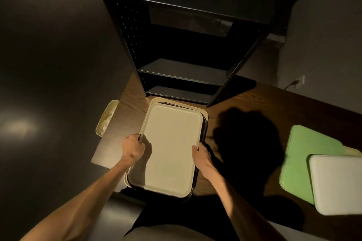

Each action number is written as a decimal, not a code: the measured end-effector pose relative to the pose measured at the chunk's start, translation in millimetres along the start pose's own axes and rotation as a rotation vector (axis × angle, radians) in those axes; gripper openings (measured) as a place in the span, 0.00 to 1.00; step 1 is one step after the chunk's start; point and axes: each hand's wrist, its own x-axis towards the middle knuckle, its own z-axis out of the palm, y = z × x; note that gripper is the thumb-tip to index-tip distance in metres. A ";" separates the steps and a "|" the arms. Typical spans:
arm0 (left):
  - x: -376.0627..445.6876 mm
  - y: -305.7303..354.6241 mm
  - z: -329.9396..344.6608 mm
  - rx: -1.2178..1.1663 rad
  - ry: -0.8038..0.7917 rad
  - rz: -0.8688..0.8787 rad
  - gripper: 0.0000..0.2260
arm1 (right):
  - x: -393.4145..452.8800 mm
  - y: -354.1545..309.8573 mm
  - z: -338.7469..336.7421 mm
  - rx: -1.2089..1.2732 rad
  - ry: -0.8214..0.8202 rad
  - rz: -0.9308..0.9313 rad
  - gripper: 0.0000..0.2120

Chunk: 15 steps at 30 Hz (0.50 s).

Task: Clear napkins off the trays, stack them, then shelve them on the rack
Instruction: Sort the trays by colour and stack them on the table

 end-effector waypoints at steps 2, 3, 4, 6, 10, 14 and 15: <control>3.4 2.2 1.1 0.034 0.019 0.037 0.07 | 7.8 2.1 2.8 -0.028 0.016 0.020 0.20; 5.0 2.8 2.0 0.045 0.034 0.064 0.07 | 11.2 4.4 4.5 -0.065 0.034 0.022 0.20; 7.2 2.5 3.2 0.058 0.043 0.085 0.06 | 11.6 3.9 5.4 -0.112 0.051 0.026 0.20; 11.7 1.2 5.9 0.083 0.034 0.109 0.06 | 10.3 1.4 4.8 -0.196 0.092 0.021 0.20; 14.8 -7.1 11.0 0.096 0.013 0.086 0.07 | 11.9 -0.1 3.5 -0.440 0.118 0.007 0.17; 11.4 -8.6 9.7 0.051 0.026 0.081 0.09 | 7.0 -2.7 0.1 -0.620 0.219 -0.040 0.15; 11.7 -8.5 9.4 0.054 0.022 0.084 0.09 | 8.5 -1.1 -1.5 -0.629 0.193 -0.052 0.14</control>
